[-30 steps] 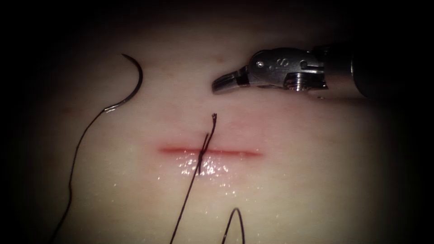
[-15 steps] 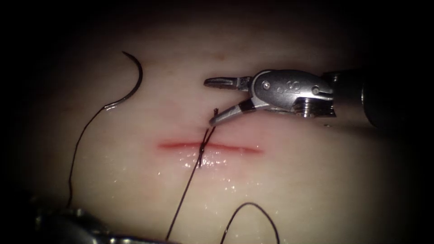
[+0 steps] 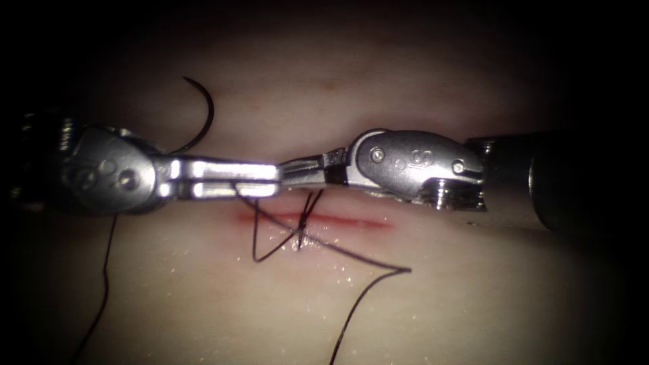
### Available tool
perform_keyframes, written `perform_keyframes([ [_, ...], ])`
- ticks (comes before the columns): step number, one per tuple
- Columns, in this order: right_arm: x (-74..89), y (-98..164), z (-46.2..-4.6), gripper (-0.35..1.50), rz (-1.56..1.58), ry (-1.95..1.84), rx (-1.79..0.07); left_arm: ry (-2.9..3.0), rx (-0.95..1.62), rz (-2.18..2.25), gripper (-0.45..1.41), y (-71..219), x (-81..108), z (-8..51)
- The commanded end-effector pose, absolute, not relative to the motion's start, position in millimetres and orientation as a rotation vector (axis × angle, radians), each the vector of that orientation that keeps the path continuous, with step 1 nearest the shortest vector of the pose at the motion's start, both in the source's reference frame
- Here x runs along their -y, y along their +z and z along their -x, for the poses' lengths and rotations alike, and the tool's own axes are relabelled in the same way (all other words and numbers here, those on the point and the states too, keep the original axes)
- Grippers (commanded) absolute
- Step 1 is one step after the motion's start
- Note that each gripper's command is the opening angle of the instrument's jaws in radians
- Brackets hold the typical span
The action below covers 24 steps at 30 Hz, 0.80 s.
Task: Wound Closure
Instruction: Wrap suture once clockwise around right jaws with left holder
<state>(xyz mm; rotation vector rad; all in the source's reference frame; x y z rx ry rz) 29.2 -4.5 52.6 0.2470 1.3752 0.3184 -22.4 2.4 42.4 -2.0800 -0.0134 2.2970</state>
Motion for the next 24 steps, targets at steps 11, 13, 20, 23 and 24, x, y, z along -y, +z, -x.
perform_keyframes([
  [11,5.5,55.9,-33.5,-0.35,-0.247,0.277,-1.469,2.218,0.077,2.236,-0.45,45.9,-4.4,23.0],
  [13,6.4,56.3,-34.0,-0.35,-0.268,0.291,-1.508,2.179,0.067,2.275,-0.45,46.0,-5.0,23.2],
  [20,8.6,57.1,-35.0,-0.35,-0.309,0.363,-1.633,2.129,0.032,2.364,-0.45,47.7,-7.3,23.9],
  [23,9.2,56.9,-35.2,-0.35,-0.309,0.390,-1.667,2.105,0.018,2.392,-0.45,49.4,-8.3,23.8],
  [24,9.3,56.8,-35.2,-0.35,-0.313,0.397,-1.675,2.102,0.015,2.398,-0.45,49.9,-8.4,23.8],
])
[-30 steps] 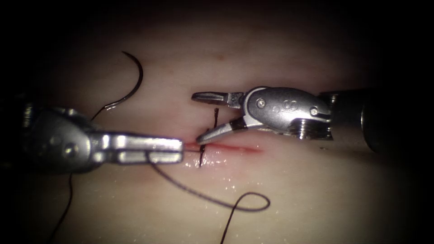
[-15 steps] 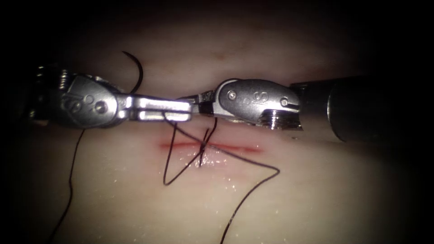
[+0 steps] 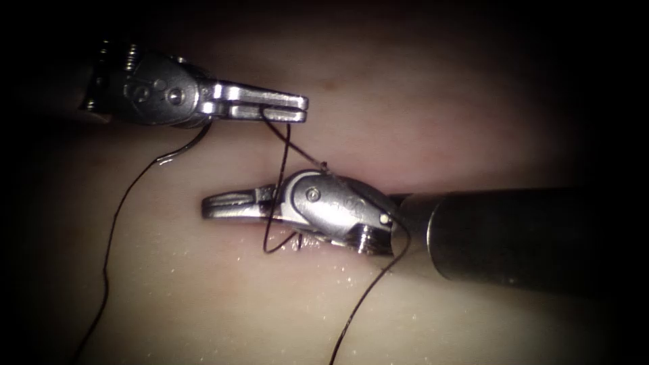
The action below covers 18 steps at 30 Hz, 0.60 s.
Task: Wound Closure
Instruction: Wrap suture once clockwise around right jaws with left holder
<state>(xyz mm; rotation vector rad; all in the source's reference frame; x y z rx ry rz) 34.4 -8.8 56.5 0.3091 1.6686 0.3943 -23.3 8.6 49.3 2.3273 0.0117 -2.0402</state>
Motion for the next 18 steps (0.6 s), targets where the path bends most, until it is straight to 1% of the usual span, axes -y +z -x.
perform_keyframes([
  [1,9.5,56.6,-35.2,-0.35,-0.310,0.402,-1.690,-2.033,-0.010,-2.328,-0.45,50.3,-8.5,23.7],
  [9,9.8,54.6,-34.6,-0.35,-0.305,0.442,-1.763,-1.992,0.024,-2.320,-0.45,54.3,-7.6,23.0],
  [18,9.4,52.6,-32.2,-0.35,-0.316,0.511,-1.866,-1.985,0.003,-2.324,-0.45,56.6,-7.1,21.7],
])
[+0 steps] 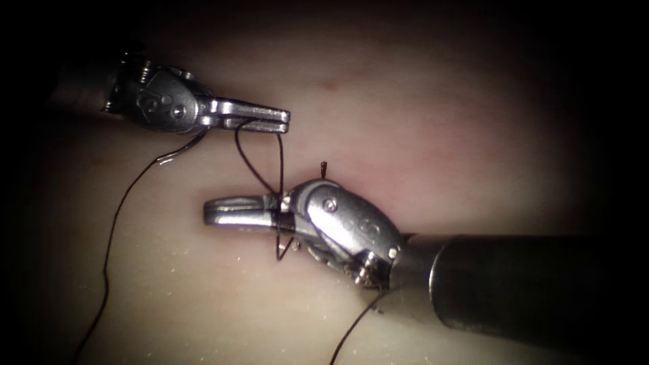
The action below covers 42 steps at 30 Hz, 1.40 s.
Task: Wound Closure
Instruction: Wrap suture once clockwise around right jaws with left holder
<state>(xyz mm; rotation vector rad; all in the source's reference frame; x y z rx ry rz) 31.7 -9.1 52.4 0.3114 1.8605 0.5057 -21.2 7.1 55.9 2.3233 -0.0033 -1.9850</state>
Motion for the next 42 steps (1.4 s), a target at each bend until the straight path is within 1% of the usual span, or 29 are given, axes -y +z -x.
perform_keyframes([
  [1,9.3,52,-31.9,-0.35,-0.320,0.517,-1.873,-1.985,0.007,-2.326,-0.45,57,-7.1,21.6],
  [10,7.8,51,-28.0,-0.35,-0.308,0.619,-1.919,-2.013,0.007,-2.310,-0.45,57,-5.7,20.3],
  [23,7.9,51,-27.3,-0.35,-0.214,0.717,-1.837,-2.072,0.022,-2.279,-0.45,59,0.7,22.2],
  [29,8.4,51,-26.6,-0.35,-0.185,0.872,-1.765,-2.147,0.066,-2.251,-0.45,58,1.2,22.4],
  [31,8.8,51,-26.6,-0.35,-0.215,1.009,-1.710,-2.173,0.081,-2.241,-0.45,58,1.5,22.5],
  [33,8.8,51,-26.8,-0.35,-0.232,1.234,-1.585,-2.213,0.105,-2.226,-0.45,58,1.8,22.6],
  [35,8.6,51,-26.8,-0.35,-0.297,1.367,-1.490,-2.252,0.121,-2.204,-0.45,58,2.0,22.8],
  [38,8.3,51,-26.7,-0.35,-0.318,1.436,-1.361,-2.310,0.142,-2.168,-0.45,57,2.5,22.9],
  [40,8.4,51,-26.8,-0.30,-0.316,1.481,-1.295,-2.344,0.147,-2.138,-0.45,57,3.0,23.0],
  [41,8.5,51,-26.8,-0.35,-0.311,1.502,-1.272,-2.363,0.145,-2.117,-0.45,56,3.3,23.0],
  [42,8.6,50,-26.8,-0.35,-0.303,1.526,-1.248,-2.376,0.143,-2.103,-0.45,56,3.5,23.1],
])
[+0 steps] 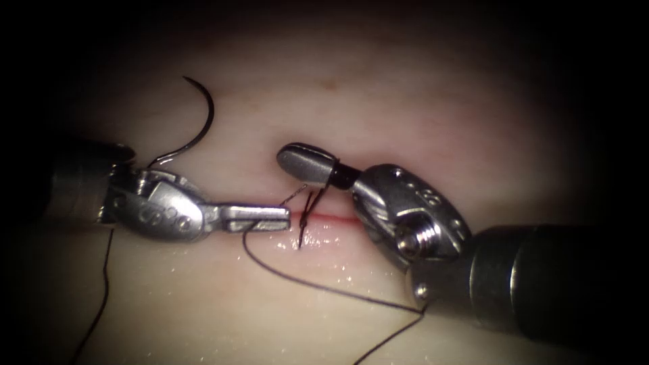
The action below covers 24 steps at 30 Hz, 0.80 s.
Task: Wound Closure
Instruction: Wrap suture once clockwise around right jaws with left holder, then pull tail through loop with right holder and pull up with left grippers to tighten knot
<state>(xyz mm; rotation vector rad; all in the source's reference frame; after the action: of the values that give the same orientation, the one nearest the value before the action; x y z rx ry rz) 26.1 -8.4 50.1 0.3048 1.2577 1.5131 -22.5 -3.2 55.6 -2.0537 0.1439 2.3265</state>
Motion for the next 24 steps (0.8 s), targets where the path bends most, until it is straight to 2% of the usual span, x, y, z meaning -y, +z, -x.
perform_keyframes([
  [1,8.7,50.4,-26.9,-0.32,-0.290,1.551,-1.214,2.338,-0.140,2.040,-0.45,56.0,3.7,23.1],
  [4,9.0,50.2,-27.1,0.07,-0.256,1.617,-1.129,2.389,-0.133,1.983,-0.45,55.7,4.1,23.3],
  [5,9.1,50.1,-27.1,0.12,-0.249,1.632,-1.109,2.407,-0.126,1.965,-0.45,55.6,4.1,23.4],
  [6,9.3,49.9,-27.3,0.44,-0.237,1.664,-1.051,2.417,-0.127,1.948,-0.45,55.6,4.2,23.4],
  [10,10.0,50.0,-27.7,0.51,-0.189,1.702,-0.988,2.423,-0.140,1.921,-0.45,55.8,3.9,23.4],
  [13,10.3,50.4,-28.0,0.90,-0.167,1.723,-0.937,2.426,-0.146,1.921,-0.45,56.0,3.5,23.4],
  [15,10.4,50.7,-28.0,1.05,-0.162,1.741,-0.915,2.431,-0.154,1.920,-0.45,56.3,3.2,23.4],
  [18,10.7,51.1,-27.7,1.10,-0.098,1.773,-0.894,2.439,-0.153,1.909,-0.45,56.6,2.9,23.4],
  [20,10.9,51.3,-27.2,0.85,-0.079,1.779,-0.885,2.443,-0.162,1.907,-0.45,56.7,2.9,23.6],
  [24,10.9,52.3,-26.2,0.81,-0.034,1.814,-0.873,2.468,-0.147,1.903,-0.45,57.0,3.4,24.3],
])
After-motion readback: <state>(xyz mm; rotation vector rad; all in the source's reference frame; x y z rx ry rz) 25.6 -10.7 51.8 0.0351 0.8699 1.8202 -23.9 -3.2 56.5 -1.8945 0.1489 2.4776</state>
